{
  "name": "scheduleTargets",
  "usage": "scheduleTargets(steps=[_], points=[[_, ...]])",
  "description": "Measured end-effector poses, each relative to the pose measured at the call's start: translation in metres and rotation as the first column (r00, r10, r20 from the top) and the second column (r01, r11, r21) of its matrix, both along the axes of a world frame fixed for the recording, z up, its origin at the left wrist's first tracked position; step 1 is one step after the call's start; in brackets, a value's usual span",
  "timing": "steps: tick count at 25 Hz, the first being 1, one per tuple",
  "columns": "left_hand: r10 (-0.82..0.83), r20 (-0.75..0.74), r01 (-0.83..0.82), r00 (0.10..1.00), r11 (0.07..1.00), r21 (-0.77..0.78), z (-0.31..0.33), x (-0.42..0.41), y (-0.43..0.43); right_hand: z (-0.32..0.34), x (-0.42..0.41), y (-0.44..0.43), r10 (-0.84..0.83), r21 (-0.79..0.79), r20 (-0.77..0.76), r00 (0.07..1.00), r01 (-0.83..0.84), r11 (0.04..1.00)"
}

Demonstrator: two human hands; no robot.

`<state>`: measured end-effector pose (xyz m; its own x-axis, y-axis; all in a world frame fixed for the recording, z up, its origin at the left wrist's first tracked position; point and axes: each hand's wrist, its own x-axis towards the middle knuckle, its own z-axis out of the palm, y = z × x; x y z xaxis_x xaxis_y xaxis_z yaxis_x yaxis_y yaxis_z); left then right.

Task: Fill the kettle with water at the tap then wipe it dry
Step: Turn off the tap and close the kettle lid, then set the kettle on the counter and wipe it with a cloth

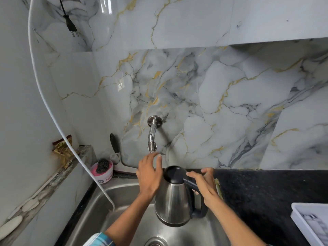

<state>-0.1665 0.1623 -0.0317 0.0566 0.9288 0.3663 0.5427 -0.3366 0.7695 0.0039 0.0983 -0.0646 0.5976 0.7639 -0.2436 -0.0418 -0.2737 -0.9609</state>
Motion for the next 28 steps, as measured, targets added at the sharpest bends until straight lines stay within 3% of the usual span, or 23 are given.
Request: scheduleTargets(steps=[3, 5, 9, 12, 14, 20, 23, 25, 28], points=[[-0.169, -0.291, 0.222, 0.942, 0.962, 0.160, -0.010, 0.022, -0.054, 0.005, 0.017, -0.043, -0.202, 0.066, -0.057, 0.978, 0.205, 0.976], [-0.244, -0.397, 0.327, 0.884, 0.932, 0.155, -0.016, 0.047, -0.087, 0.009, 0.030, -0.076, -0.322, 0.100, -0.114, 0.940, 0.334, 0.937], [-0.444, -0.409, 0.496, 0.797, 0.868, 0.024, -0.016, 0.086, -0.123, 0.008, 0.043, -0.124, -0.511, 0.062, -0.058, 0.858, 0.514, 0.856], [-0.555, -0.313, 0.562, 0.771, 0.824, -0.077, -0.030, 0.097, -0.127, 0.000, 0.040, -0.139, -0.553, 0.042, -0.002, 0.833, 0.552, 0.833], [-0.715, -0.251, 0.685, 0.652, 0.698, -0.208, -0.033, 0.165, -0.189, -0.007, 0.100, -0.206, -0.670, 0.014, -0.040, 0.741, 0.671, 0.742], [-0.766, -0.193, 0.698, 0.614, 0.640, -0.321, -0.051, 0.187, -0.200, -0.023, 0.109, -0.220, -0.674, -0.005, -0.047, 0.737, 0.675, 0.738], [-0.743, -0.097, 0.671, 0.662, 0.645, -0.366, -0.048, 0.202, -0.209, -0.034, 0.116, -0.228, -0.577, 0.046, -0.017, 0.816, 0.577, 0.815], [-0.708, -0.055, 0.632, 0.704, 0.660, -0.406, -0.048, 0.210, -0.211, -0.038, 0.138, -0.241, -0.426, 0.020, 0.137, 0.894, 0.428, 0.904], [-0.648, -0.125, 0.546, 0.752, 0.717, -0.432, -0.047, 0.222, -0.224, -0.051, 0.223, -0.269, -0.231, -0.229, 0.515, 0.825, 0.393, 0.891]])
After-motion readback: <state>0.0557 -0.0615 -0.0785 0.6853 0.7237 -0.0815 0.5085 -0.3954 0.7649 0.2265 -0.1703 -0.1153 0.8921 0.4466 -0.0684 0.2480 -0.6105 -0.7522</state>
